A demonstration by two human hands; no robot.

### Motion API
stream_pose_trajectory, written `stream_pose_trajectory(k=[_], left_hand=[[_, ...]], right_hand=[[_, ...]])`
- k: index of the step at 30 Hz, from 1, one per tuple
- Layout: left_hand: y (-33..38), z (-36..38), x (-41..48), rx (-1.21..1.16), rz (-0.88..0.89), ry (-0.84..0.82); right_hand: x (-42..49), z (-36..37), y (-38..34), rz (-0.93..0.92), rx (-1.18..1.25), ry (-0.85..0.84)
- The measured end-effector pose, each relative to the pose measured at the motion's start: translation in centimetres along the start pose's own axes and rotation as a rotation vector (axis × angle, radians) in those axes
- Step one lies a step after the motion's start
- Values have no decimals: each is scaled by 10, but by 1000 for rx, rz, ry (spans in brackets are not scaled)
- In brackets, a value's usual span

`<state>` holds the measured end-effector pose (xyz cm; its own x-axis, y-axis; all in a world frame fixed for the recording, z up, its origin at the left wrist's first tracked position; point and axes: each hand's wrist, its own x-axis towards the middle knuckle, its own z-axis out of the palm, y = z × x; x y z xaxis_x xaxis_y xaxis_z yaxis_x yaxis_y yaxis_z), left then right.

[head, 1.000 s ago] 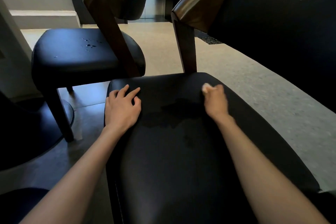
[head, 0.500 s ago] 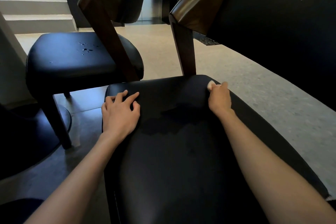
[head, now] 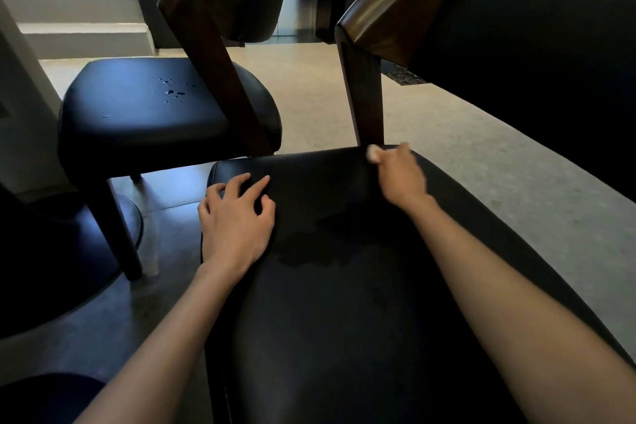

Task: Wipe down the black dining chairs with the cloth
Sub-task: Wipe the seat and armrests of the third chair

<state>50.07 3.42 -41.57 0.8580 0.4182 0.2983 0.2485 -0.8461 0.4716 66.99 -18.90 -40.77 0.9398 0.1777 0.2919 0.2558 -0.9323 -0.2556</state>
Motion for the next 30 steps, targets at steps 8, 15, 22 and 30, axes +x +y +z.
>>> stream_pose_trajectory(k=[8, 15, 22, 30], left_hand=[[2, 3, 0, 7, -3, 59], [3, 0, 0, -68, -63, 125], [1, -10, -10, -99, -81, -7], [7, -19, -57, -38, -51, -125]], right_hand=[[-11, 5, -40, -57, 181, -49], [-81, -8, -102, -433, 328, -169], [-151, -34, -82, -538, 293, -218], [-128, -48, 29, 103, 64, -17]])
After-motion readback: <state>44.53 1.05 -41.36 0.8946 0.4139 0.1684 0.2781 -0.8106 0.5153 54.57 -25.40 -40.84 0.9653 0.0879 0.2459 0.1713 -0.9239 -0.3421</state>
